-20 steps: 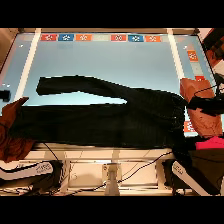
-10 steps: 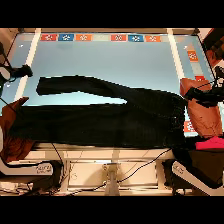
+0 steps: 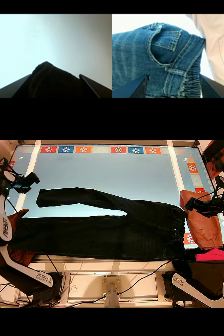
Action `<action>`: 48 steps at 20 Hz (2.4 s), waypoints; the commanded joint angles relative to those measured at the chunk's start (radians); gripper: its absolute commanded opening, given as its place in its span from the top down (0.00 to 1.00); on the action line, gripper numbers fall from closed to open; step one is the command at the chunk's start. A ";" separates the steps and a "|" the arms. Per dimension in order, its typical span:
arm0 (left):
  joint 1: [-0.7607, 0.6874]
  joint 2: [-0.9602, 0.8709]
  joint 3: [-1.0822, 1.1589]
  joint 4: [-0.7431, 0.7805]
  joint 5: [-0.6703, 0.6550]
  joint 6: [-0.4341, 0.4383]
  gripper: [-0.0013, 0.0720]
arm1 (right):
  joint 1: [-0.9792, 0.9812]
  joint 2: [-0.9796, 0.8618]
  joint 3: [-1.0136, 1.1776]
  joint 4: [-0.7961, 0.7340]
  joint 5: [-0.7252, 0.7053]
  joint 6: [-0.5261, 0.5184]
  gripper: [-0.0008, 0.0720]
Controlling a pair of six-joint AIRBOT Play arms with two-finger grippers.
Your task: Fold the clothes and pants, and hang the long-sleeved shirts on hangers.
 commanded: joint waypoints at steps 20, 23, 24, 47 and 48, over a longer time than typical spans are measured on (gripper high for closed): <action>0.046 -0.135 0.049 -0.245 -0.160 0.425 0.31 | 0.001 0.000 0.001 0.002 -0.050 -0.003 0.03; 0.046 -0.136 0.049 -0.209 -0.128 0.425 0.65 | 0.001 0.000 0.001 0.002 -0.049 -0.002 0.03; 0.046 -0.136 0.049 -0.209 -0.089 0.427 0.87 | 0.001 0.000 0.001 0.002 -0.048 -0.002 0.03; 0.179 0.314 0.096 -0.286 -0.634 1.139 0.95 | 0.001 0.000 0.001 0.009 -0.056 0.007 0.03; 0.219 0.314 0.056 -0.285 -0.719 1.129 0.95 | 0.001 0.000 0.001 0.009 -0.058 0.007 0.03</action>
